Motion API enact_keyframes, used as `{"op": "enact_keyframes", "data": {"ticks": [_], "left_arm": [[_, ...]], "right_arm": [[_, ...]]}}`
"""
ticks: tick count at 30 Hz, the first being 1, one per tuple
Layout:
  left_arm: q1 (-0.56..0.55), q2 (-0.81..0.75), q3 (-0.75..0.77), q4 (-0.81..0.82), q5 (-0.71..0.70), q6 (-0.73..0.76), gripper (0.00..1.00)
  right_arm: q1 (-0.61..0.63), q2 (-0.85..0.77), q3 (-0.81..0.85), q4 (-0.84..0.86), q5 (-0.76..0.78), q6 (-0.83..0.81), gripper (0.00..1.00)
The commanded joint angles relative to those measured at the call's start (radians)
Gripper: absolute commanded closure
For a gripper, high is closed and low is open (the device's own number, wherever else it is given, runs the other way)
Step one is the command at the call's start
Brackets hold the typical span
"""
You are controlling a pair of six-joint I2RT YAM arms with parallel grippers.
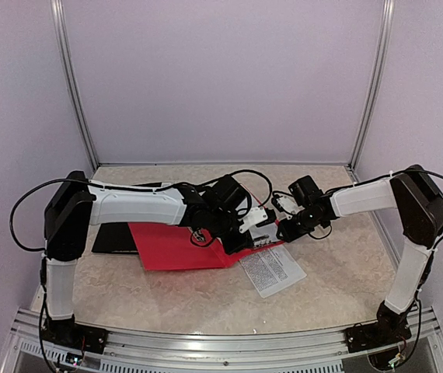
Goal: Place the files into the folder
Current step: Close the spring clip on the folder with some files.
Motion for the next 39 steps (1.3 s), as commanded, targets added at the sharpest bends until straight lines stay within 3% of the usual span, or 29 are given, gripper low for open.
{"op": "enact_keyframes", "data": {"ticks": [1, 11, 39], "left_arm": [[-0.002, 0.033, 0.066, -0.066, -0.019, 0.0, 0.96], [-0.006, 0.073, 0.112, -0.125, -0.006, -0.008, 0.93], [-0.005, 0.154, 0.187, -0.041, 0.016, -0.021, 0.89]], "right_arm": [[-0.01, 0.03, -0.005, -0.043, 0.013, -0.008, 0.71], [-0.01, 0.033, 0.002, -0.045, 0.01, -0.008, 0.71], [-0.011, 0.035, -0.003, -0.036, -0.001, -0.006, 0.71]]}}
